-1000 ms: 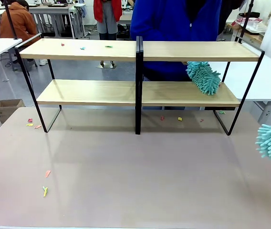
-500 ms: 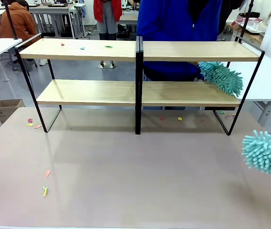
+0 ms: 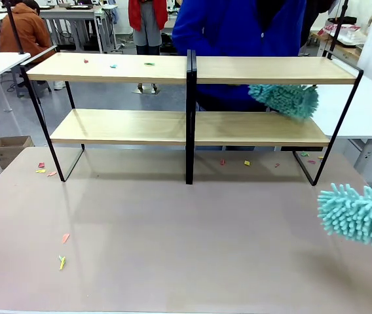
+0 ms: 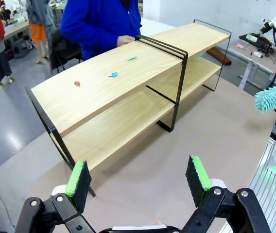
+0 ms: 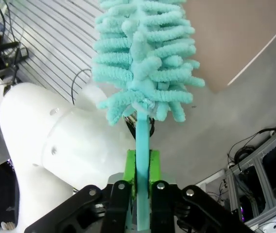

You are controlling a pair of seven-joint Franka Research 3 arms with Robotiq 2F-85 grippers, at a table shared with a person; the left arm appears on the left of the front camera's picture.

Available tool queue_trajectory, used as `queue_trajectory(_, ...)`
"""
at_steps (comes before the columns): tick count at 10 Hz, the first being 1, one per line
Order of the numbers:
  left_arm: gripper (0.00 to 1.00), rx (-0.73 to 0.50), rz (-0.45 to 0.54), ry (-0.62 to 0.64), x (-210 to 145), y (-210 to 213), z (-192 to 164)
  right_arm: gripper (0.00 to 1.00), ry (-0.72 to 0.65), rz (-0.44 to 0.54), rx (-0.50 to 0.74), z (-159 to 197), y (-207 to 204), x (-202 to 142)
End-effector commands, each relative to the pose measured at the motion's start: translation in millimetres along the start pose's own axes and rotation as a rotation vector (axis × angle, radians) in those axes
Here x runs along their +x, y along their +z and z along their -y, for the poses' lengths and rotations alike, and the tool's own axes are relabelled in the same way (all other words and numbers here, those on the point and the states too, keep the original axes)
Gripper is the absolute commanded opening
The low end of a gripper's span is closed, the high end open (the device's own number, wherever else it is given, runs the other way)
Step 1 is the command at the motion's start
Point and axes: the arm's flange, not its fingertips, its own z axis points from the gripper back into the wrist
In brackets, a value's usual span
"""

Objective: Clean the shelves.
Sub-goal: Clean another randomly selected level of the Shelf with the Duster.

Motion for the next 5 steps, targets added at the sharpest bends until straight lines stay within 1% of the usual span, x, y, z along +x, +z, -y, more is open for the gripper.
queue_trajectory(1, 1.00, -0.001, 0.004, 0.001, 0.2, -0.8, -0.4, 0.12, -0.078, 0.103, -0.025, -19.0, -8.4, 27.9)
queue_trajectory(2, 1.00, -0.001, 0.004, 0.001, 0.2, -0.8, -0.4, 0.12, -0.091, 0.147, -0.035, -31.5, -19.7, 45.8)
queue_trajectory(3, 1.00, -0.001, 0.004, 0.001, 0.2, -0.8, -0.4, 0.12, -0.133, 0.163, -0.094, -45.8, -40.1, 74.6)
queue_trajectory(4, 1.00, -0.001, 0.004, 0.001, 0.2, -0.8, -0.4, 0.12, -0.094, 0.148, -0.095, -57.2, -59.3, 103.2)
queue_trajectory(5, 1.00, -0.001, 0.004, 0.001, 0.2, -0.8, -0.4, 0.12, -0.053, 0.111, -0.091, -66.2, -76.8, 128.7)
